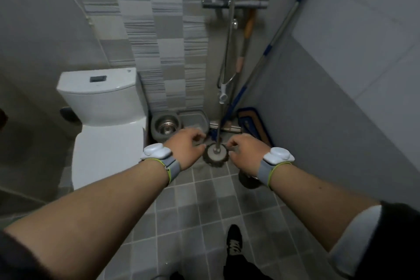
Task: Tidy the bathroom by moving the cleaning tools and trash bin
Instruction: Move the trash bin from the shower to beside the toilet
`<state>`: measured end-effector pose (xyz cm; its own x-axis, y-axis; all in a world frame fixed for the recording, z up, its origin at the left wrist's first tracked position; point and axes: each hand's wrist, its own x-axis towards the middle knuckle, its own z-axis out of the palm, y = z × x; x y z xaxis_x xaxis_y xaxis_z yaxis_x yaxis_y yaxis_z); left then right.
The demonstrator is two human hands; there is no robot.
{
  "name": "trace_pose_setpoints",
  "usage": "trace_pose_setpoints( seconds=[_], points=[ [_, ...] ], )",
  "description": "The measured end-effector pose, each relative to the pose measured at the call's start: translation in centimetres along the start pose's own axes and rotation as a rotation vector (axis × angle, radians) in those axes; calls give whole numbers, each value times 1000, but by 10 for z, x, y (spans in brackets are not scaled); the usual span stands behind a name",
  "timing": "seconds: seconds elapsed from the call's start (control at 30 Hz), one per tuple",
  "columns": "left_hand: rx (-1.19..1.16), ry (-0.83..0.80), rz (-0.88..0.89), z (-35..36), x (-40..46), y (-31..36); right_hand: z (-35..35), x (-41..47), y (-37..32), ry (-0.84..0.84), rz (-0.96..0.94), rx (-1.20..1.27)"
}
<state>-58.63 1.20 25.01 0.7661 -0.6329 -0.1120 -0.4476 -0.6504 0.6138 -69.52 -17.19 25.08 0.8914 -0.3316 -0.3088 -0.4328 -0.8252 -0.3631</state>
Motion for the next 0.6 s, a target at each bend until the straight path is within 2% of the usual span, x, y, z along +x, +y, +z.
trace_pose_setpoints(
  seconds=[0.1, 0.23, 0.43, 0.6],
  points=[
    [60, -73, 51, 29, 9, 36, -11, -15, 48, 36, 62, 36],
    [102, -90, 103, 63, 33, 88, -28, -19, 117, 78, 126, 61],
    [153, -91, 36, 132, 81, 152, -54, -7, 233, 23, 149, 65],
    [199, -136, 6, 173, 109, 185, -68, 11, 284, -1, 137, 63]
  ],
)
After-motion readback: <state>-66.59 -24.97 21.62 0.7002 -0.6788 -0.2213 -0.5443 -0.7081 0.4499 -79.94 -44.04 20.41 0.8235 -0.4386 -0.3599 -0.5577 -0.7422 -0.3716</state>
